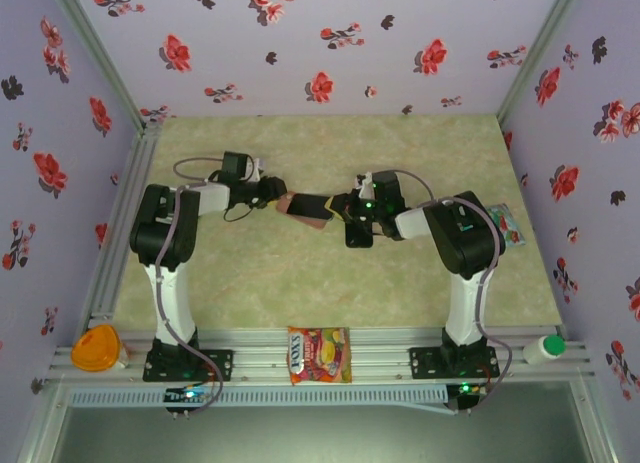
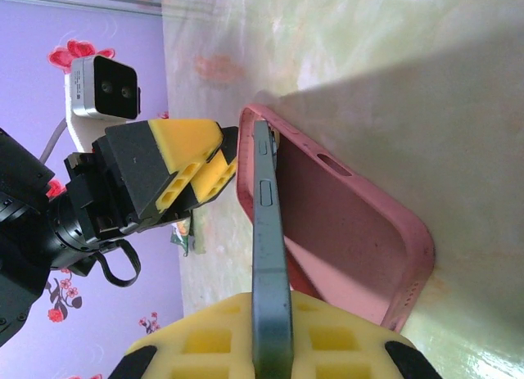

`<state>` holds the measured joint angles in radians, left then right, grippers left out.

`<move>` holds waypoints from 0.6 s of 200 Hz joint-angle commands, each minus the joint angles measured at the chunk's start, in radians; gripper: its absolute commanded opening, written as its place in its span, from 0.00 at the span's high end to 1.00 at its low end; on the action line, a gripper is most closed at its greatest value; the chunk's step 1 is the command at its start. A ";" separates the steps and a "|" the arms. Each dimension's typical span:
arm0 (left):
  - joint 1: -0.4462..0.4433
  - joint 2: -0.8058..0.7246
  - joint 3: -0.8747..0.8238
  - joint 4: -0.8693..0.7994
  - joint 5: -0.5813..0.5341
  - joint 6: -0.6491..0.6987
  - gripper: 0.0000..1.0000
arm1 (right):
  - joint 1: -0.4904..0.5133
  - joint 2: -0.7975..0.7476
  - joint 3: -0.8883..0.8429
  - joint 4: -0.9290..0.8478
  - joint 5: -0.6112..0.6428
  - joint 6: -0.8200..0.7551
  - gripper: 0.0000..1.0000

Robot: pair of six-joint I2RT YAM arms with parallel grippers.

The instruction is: Put the phone into the phone case

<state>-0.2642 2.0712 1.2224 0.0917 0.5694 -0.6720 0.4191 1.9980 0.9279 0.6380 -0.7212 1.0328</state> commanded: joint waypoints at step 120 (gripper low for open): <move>-0.049 0.027 -0.032 0.055 0.032 -0.033 0.59 | 0.023 0.080 0.070 0.059 -0.002 0.036 1.00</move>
<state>-0.2718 2.0731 1.2160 0.1146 0.5682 -0.6811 0.4332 2.0514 0.9718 0.6727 -0.7261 1.0538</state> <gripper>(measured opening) 0.406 0.109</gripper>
